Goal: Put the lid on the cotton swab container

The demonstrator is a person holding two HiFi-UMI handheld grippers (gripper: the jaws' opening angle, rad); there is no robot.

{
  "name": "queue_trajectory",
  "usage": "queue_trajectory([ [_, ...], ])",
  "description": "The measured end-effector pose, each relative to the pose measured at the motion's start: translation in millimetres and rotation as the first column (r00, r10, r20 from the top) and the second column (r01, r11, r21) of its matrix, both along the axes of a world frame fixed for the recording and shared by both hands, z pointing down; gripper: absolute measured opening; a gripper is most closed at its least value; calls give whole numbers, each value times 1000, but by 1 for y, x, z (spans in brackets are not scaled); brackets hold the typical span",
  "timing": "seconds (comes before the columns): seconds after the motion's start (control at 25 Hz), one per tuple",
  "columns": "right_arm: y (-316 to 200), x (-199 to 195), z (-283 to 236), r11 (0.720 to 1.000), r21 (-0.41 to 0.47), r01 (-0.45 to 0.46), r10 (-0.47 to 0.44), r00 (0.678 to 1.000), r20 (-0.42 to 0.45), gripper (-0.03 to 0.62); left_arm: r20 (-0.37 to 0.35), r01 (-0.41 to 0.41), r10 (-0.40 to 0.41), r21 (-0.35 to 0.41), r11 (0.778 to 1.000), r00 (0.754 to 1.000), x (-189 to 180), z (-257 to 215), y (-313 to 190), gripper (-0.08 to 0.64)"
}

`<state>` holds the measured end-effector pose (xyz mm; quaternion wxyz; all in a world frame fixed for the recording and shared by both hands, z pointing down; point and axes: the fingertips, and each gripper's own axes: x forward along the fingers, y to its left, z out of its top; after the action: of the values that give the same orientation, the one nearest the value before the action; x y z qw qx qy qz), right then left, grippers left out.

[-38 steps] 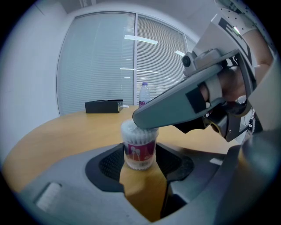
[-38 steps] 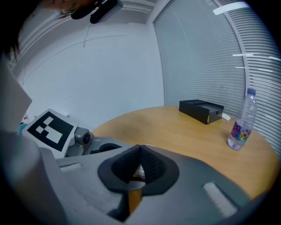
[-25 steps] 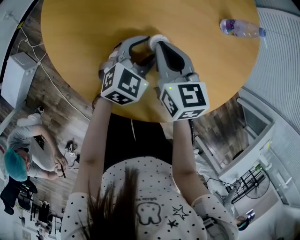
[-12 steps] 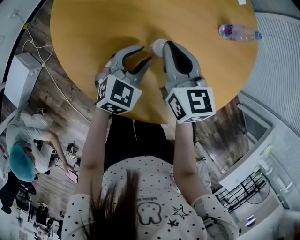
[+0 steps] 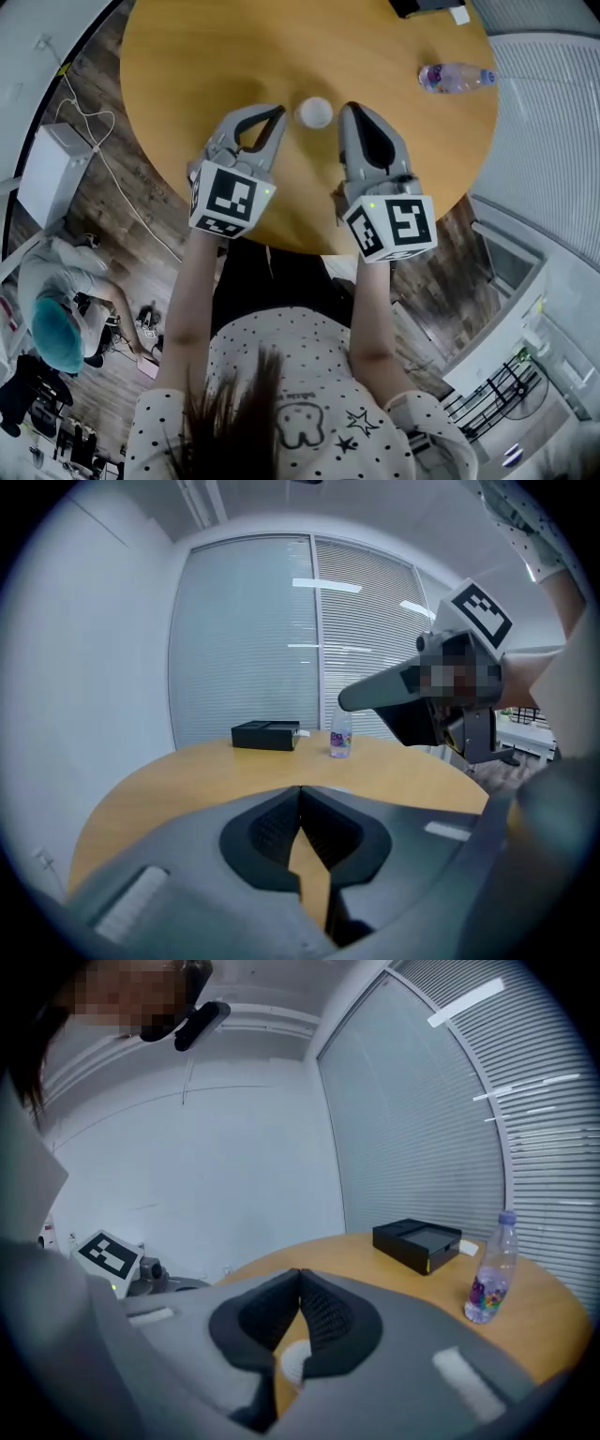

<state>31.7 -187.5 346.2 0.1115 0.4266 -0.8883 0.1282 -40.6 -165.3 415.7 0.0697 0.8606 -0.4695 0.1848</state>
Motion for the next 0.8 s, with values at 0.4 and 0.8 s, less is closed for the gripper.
queue_trajectory([
  [0.4,7,33,-74,997,72,-35,31,998,51,3,-156,185,-164,133,974,974,-17,-110,-4,9],
  [0.8,36,55,-124,990,112,-80,67,991,114,5,-187,234,-192,232,944,963,-30,-179,30,9],
])
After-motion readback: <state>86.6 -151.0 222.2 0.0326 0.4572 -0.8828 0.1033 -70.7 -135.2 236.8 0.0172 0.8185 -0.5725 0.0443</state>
